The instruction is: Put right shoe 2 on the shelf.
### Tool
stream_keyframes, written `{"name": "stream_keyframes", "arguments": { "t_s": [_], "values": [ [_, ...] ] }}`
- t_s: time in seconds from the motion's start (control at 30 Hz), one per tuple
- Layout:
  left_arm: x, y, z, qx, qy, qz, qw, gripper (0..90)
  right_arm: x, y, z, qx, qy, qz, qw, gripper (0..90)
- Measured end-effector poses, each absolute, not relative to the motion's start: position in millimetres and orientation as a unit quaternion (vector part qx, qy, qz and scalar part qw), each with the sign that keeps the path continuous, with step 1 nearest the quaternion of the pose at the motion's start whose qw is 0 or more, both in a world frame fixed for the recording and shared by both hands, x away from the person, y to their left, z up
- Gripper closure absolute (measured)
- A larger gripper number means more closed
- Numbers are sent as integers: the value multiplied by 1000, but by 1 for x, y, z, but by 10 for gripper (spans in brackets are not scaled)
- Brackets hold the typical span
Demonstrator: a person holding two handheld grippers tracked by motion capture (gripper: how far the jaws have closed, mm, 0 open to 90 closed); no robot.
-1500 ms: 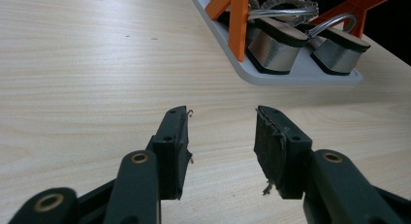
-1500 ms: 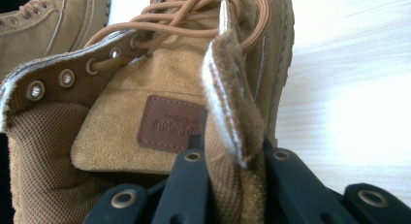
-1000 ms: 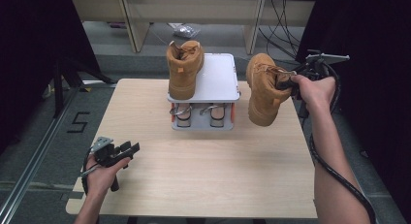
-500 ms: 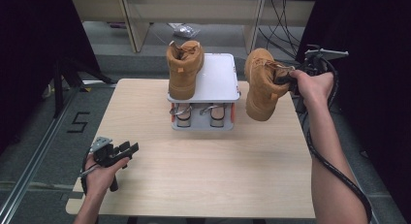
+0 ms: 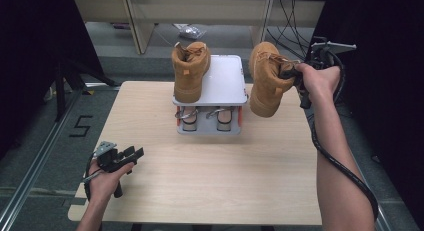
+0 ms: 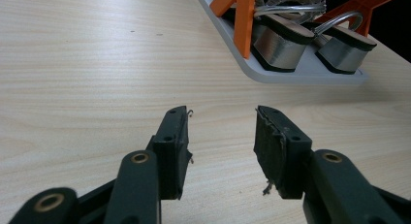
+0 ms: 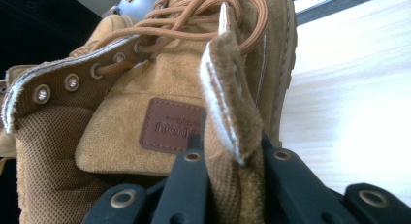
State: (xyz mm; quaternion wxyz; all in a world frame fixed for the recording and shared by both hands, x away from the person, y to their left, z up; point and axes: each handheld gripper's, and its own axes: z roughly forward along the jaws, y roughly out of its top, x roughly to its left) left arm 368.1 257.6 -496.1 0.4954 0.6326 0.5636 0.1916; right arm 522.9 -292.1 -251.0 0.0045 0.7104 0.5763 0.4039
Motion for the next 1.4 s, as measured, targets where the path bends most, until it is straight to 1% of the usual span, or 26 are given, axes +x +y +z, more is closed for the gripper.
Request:
{"name": "stream_keyframes", "arguments": {
  "t_s": [0.33,0.47,0.5,0.6,0.7,0.73,0.8,1.4],
  "values": [
    [368,260,-496,629,565,192,498,552,534,-275,-244,701,574,422,2,850],
    [368,259,-497,630,567,191,496,552,538,-268,-242,702,582,411,1,850],
    [368,259,-497,630,566,190,496,552,540,-265,-243,699,574,426,2,849],
    [368,259,-497,632,566,190,495,552,544,-259,-242,700,585,410,-1,849],
    [368,259,-498,633,564,189,496,554,549,-254,-243,689,583,430,-9,848],
    [368,259,-498,632,565,190,495,554,550,-251,-241,695,587,415,-1,848],
    [368,259,-499,633,564,190,495,554,553,-247,-241,696,585,416,-2,847],
    [367,260,-500,631,567,189,494,554,577,-214,-248,696,580,424,-11,845]
  ]
}}
